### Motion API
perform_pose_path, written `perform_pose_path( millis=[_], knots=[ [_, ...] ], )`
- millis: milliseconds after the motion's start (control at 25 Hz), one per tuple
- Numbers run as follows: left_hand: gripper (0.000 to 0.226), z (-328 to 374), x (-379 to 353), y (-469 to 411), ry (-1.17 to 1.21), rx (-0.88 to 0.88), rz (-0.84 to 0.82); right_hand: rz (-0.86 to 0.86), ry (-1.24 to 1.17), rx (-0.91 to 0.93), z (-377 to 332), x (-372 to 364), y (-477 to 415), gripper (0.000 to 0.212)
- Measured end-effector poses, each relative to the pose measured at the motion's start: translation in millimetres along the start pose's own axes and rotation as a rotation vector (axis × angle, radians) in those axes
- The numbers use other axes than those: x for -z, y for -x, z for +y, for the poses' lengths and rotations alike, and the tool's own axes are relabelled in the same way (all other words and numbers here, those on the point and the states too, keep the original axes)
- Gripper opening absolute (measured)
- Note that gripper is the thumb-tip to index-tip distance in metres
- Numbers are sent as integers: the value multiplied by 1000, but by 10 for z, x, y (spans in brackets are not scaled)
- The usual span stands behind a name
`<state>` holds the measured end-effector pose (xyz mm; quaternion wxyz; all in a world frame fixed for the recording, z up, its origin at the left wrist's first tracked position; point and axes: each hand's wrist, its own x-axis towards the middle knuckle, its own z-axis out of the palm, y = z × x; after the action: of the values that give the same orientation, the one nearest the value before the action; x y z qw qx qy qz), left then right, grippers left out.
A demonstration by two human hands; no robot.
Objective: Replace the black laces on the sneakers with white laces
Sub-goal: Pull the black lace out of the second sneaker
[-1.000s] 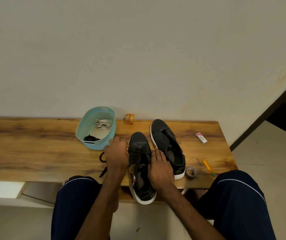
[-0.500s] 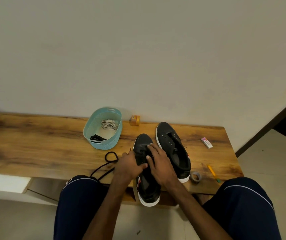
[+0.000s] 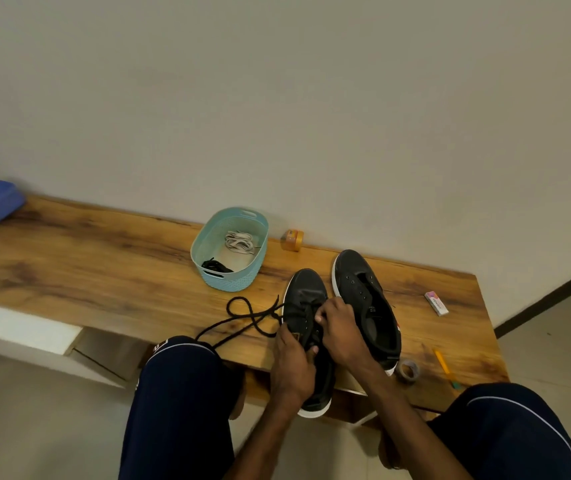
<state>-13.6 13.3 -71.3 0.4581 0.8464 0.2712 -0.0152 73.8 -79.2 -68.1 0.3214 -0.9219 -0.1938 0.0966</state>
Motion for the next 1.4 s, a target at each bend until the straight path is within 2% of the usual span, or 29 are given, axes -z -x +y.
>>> perform_pose_path(
  millis=[120, 160, 280, 360, 400, 520, 560, 640, 720, 800, 960, 1000, 1040, 1080, 1160, 1200, 1240, 1280, 1360, 1400],
  knots=[
    [82, 18, 1, -2, 50, -6, -5, 0, -120, -68, 20, 7, -10, 8],
    [85, 15, 1, -13, 59, -9, -21, 1, -121, -48, 36, 15, -5, 5],
    [88, 10, -8, -29, 22, -9, -40, -29, 5, 69, 55, 8, -12, 16],
    [87, 5, -21, -22, 4, -1, -22, -29, -27, 44, 10, -22, -7, 11],
    [87, 2, -29, -16, -5, 2, -12, -35, -157, -21, -11, -8, 13, 12],
    [88, -10, -46, -23, 6, 18, 24, -32, -696, -271, -10, 114, 48, 34],
    [88, -14, -52, -24, 17, 21, 29, -18, -718, -286, -13, 153, 53, 37],
    [86, -11, -63, -17, 16, 22, 31, 35, -484, -187, -8, 159, 56, 32],
    [87, -21, -67, -22, -18, 26, 34, 72, -188, -30, -33, 101, 18, 13],
    [88, -42, -75, -41, -85, 8, 39, 68, -80, 34, -58, 66, 3, 2],
    [89, -44, -85, -60, -243, -39, 36, 33, 289, 56, -33, 55, 10, 10],
    [87, -45, -88, -65, -267, -40, 33, 6, 323, 57, -55, 26, 21, 13],
    [86, -46, -92, -68, -275, -37, 34, -25, 244, 35, -77, 25, 26, 16],
    [85, -47, -96, -68, -269, -32, 36, -45, 48, -22, -117, 83, 31, 16],
    [85, -49, -104, -63, -245, -24, 37, -50, -493, -111, -134, 290, 54, 16],
    [85, -48, -107, -60, -234, -24, 36, -24, -653, -115, -103, 433, 58, 17],
    [85, -45, -112, -55, -223, -25, 35, -21, -666, -120, -70, 572, 49, 17],
    [85, -40, -114, -51, -213, -27, 34, -16, -547, -108, -31, 664, 40, 21],
    [85, -37, -100, -44, -195, -30, 24, -13, -109, -51, -27, 645, 58, 35],
    [84, -41, -93, -45, -186, -33, 17, -19, 36, -15, -64, 557, 74, 32]
  ],
)
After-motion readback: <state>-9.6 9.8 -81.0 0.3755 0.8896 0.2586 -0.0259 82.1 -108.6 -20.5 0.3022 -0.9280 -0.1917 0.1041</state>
